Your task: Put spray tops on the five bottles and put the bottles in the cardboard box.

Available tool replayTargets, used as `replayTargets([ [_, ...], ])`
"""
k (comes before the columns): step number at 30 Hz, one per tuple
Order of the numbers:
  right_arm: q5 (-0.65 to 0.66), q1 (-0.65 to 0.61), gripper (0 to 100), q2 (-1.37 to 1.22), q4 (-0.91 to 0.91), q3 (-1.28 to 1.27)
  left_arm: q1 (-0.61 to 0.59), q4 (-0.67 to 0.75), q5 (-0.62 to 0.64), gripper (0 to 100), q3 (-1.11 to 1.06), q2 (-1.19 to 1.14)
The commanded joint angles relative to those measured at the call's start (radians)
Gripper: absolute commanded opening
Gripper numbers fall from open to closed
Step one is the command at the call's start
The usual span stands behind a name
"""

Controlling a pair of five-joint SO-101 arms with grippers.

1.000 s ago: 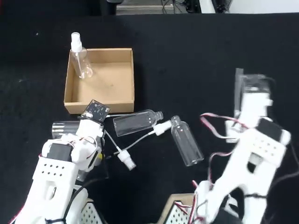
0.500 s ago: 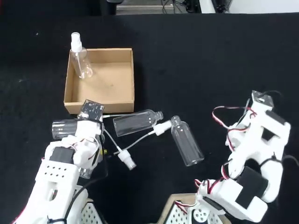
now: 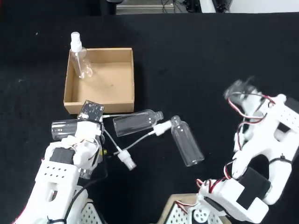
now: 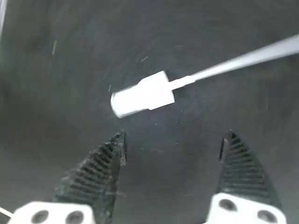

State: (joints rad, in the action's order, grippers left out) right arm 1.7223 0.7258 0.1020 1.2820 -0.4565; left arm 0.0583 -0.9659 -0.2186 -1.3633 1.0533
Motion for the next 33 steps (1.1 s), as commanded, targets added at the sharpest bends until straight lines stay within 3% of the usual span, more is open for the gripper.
replayTargets([
  [1,0.486,0.038,28.9,0.001,-0.101,-0.058,0.004,0.017,0.014,4,0.013,0.0],
  [3,0.549,0.041,28.9,0.001,-0.184,-0.101,0.002,0.017,0.014,4,0.012,0.0],
  [13,0.551,-0.002,29.0,0.004,-0.563,-0.285,0.007,0.017,0.014,4,0.012,0.0],
  [33,0.493,-0.153,28.9,0.007,-0.575,-0.415,0.004,0.017,0.009,4,0.01,0.0],
])
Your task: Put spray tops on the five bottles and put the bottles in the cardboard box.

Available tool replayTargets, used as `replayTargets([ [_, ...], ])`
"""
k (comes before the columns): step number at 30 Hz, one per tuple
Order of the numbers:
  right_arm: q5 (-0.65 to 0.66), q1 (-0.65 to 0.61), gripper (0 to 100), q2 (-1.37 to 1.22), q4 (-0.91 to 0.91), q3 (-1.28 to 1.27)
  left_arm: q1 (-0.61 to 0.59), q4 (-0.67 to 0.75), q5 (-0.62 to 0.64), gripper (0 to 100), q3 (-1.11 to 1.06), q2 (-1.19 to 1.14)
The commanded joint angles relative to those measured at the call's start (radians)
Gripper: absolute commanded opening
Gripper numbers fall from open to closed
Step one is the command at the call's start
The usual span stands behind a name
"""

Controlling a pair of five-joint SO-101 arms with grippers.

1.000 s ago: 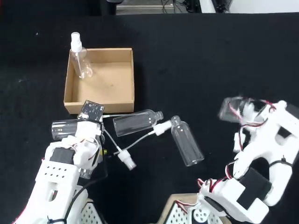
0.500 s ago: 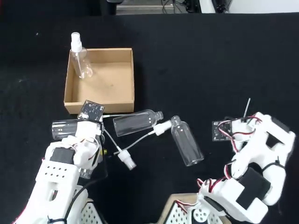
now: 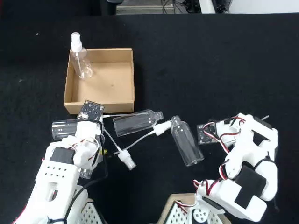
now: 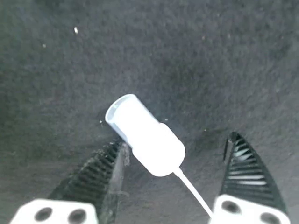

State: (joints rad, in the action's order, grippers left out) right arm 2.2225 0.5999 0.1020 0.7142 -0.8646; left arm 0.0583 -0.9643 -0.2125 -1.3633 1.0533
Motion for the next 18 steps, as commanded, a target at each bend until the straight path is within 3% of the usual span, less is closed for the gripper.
replayTargets([
  [1,-0.008,-0.028,28.9,0.007,-0.006,-0.007,0.004,0.015,0.003,4,0.01,0.0],
  [5,-0.049,-0.018,23.7,0.001,0.0,-0.01,0.002,0.015,0.003,4,0.01,0.0],
  [8,-0.186,-0.021,3.0,0.001,0.021,-0.016,0.002,0.015,0.003,4,0.01,0.0],
  [9,-0.232,-0.023,0.6,0.001,0.026,-0.013,0.002,0.015,0.003,4,0.01,0.0],
  [10,-0.284,-0.026,4.5,0.007,0.023,-0.01,0.002,0.015,0.003,4,0.01,0.0],
  [14,-0.605,-0.023,0.9,0.012,0.017,0.042,0.001,0.012,0.003,4,0.01,0.0],
  [18,-1.103,0.011,1.0,0.008,0.026,0.113,-0.001,0.012,0.002,4,0.01,0.0],
])
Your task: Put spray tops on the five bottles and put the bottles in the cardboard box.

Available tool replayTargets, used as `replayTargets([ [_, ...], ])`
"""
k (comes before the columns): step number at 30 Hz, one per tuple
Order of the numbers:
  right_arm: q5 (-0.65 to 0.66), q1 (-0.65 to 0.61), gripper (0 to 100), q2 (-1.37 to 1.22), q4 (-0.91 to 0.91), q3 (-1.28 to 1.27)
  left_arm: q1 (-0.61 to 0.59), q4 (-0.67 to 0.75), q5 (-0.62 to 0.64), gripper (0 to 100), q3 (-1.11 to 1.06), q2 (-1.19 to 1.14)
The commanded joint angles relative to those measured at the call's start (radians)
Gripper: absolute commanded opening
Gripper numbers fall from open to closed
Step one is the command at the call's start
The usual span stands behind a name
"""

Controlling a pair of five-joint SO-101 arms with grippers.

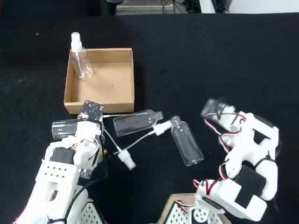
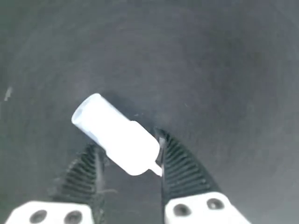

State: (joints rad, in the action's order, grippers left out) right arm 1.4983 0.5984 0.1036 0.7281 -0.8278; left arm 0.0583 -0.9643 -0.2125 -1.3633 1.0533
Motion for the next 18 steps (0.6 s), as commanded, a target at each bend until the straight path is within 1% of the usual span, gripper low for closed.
replayTargets([
  [1,-0.5,0.032,1.0,0.007,0.012,0.085,-0.001,0.012,0.002,4,0.01,0.0],
  [3,-0.707,0.075,1.1,0.007,0.012,0.099,-0.001,0.011,0.002,4,0.01,0.0],
  [4,-0.781,0.094,1.2,0.007,0.012,0.107,-0.001,0.011,0.002,4,0.01,0.0],
  [5,-0.829,0.104,1.3,0.007,0.012,0.114,-0.001,0.011,0.002,4,0.01,0.0],
  [6,-0.845,0.11,1.9,0.007,0.012,0.119,-0.001,0.011,0.002,4,0.01,0.0],
  [8,-0.845,0.114,8.4,0.007,0.021,0.12,-0.001,0.011,0.002,4,0.01,0.0],
  [10,-0.796,0.112,19.8,0.007,0.069,0.127,-0.001,0.011,0.002,4,0.01,0.0],
  [12,-0.689,0.1,30.0,0.012,0.126,0.128,-0.001,0.011,0.002,4,0.01,0.0],
  [13,-0.629,0.086,32.9,0.013,0.149,0.128,-0.001,0.011,0.002,4,0.01,0.0],
  [15,-0.519,0.068,32.8,0.012,0.184,0.128,-0.001,0.011,0.002,4,0.01,0.0],
  [18,-0.399,0.052,27.8,0.01,0.175,0.13,-0.001,0.011,0.002,4,0.01,0.0],
])
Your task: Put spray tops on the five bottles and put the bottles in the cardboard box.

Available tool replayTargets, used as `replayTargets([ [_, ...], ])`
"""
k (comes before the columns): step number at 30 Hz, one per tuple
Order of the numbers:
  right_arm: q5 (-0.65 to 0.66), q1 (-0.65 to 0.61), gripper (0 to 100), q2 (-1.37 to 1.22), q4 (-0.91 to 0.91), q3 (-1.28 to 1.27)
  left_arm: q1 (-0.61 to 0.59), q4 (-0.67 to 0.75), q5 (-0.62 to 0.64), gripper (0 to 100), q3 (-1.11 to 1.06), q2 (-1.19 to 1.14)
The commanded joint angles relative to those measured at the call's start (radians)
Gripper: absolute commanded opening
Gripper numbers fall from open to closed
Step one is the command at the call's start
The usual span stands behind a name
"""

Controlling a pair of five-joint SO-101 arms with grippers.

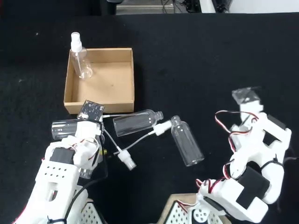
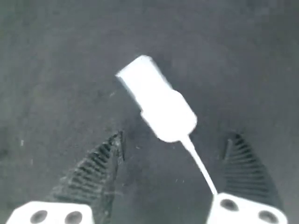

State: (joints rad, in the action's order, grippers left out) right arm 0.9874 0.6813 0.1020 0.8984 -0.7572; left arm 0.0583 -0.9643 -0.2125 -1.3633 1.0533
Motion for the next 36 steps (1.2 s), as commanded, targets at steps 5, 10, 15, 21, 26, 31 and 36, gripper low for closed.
replayTargets([
  [5,0.273,-0.037,25.1,0.008,-0.052,0.061,-0.001,0.009,0.002,4,0.01,0.0],
  [10,0.361,-0.038,24.8,-0.004,-0.097,0.045,-0.001,0.011,0.002,4,0.01,0.0],
  [15,0.44,-0.037,24.8,-0.107,-0.106,0.047,-0.001,0.009,0.002,4,0.01,0.0],
  [21,0.448,-0.029,19.0,-0.193,-0.195,0.073,0.001,0.009,0.002,4,0.01,0.0],
  [26,0.347,-0.028,3.1,-0.134,-0.101,0.09,0.004,0.011,0.002,4,0.01,0.0],
  [31,0.18,-0.041,1.1,0.058,0.153,0.193,0.008,0.011,0.002,4,0.008,0.0],
  [36,-0.06,-0.115,1.1,0.269,0.439,0.357,0.007,0.014,0.008,4,0.013,0.0],
])
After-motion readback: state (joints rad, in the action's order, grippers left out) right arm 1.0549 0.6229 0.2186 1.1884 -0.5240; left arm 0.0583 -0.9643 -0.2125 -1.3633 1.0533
